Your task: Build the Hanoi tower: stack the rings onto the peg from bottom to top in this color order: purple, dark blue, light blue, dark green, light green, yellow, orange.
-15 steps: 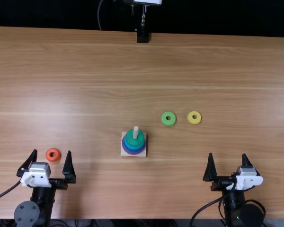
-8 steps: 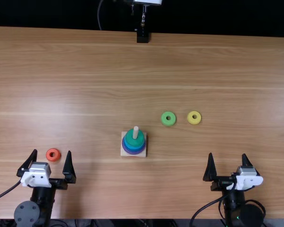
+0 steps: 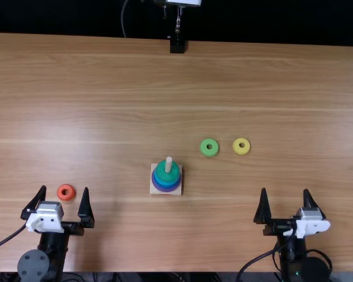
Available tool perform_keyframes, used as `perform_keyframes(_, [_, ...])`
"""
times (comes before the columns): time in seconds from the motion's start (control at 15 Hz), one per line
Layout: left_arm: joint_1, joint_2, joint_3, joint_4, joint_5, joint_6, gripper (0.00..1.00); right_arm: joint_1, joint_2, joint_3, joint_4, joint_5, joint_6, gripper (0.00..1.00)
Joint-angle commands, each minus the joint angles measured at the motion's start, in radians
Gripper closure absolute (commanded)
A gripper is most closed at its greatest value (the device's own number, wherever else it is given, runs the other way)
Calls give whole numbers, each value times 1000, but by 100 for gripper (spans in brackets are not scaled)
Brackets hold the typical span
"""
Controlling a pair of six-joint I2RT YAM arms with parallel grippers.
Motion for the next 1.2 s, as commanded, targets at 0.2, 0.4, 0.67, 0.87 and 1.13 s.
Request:
perform_keyframes(0.2, [8,-11,-7,-37,15,4,0,-10,-13,91,188,-9,0,0])
perform_keyframes(0.4, [8,-11,-7,-37,13,4,0,-10,-13,217,183,-11,6,0])
perform_keyframes(0.67, [8,-11,-7,-37,15,4,0,12,145,419,183,-13,11,0])
perform_keyframes(0.87, [8,-11,-7,-37,15,4,0,13,386,497,181,-17,11,0])
perform_keyframes(1.13, [8,-11,-7,-37,13,4,0,125,599,600,173,-22,20,0])
